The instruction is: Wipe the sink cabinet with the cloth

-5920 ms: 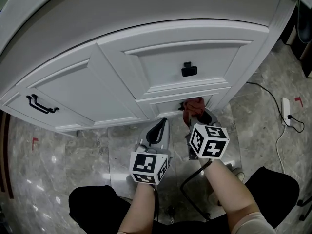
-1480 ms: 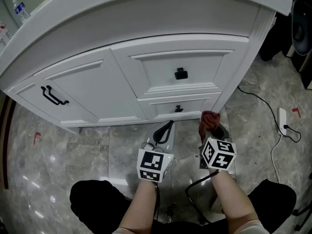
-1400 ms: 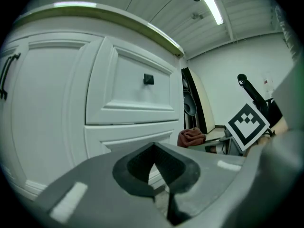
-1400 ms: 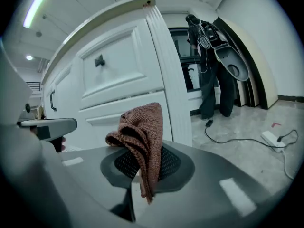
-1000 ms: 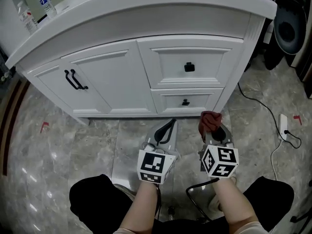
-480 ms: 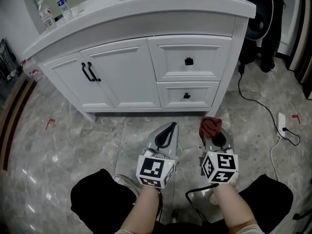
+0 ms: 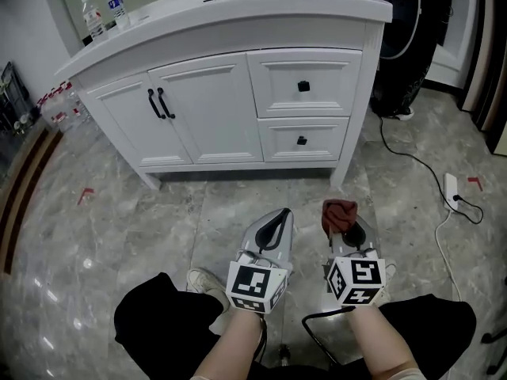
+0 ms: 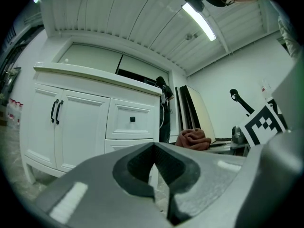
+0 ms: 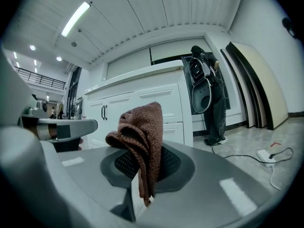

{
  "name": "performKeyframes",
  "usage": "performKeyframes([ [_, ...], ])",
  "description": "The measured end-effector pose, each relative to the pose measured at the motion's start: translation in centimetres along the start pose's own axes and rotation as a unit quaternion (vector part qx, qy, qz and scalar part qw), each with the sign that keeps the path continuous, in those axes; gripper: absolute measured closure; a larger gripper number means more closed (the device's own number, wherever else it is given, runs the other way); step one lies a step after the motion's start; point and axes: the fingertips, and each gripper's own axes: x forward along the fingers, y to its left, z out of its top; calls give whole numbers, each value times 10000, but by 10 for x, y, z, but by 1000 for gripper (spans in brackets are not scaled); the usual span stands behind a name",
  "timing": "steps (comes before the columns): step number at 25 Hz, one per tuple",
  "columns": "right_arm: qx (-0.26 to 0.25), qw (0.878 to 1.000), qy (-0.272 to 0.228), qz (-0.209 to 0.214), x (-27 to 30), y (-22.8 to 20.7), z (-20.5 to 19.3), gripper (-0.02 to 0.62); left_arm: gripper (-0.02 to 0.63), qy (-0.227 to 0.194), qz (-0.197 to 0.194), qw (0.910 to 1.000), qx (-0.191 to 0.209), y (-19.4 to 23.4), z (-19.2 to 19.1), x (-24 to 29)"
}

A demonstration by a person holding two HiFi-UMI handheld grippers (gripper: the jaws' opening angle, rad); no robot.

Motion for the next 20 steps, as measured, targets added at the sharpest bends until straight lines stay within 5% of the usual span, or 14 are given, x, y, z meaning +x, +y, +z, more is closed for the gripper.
performKeyframes([
  [8,-390,9992,-101,86,-40,24,-1,514,606,-81,-50,9999,55,-17,-1,-40],
  [20,-194,9997,-157,51,-69,30,8,515,604,-194,-228,9989,372,-41,18,-62],
])
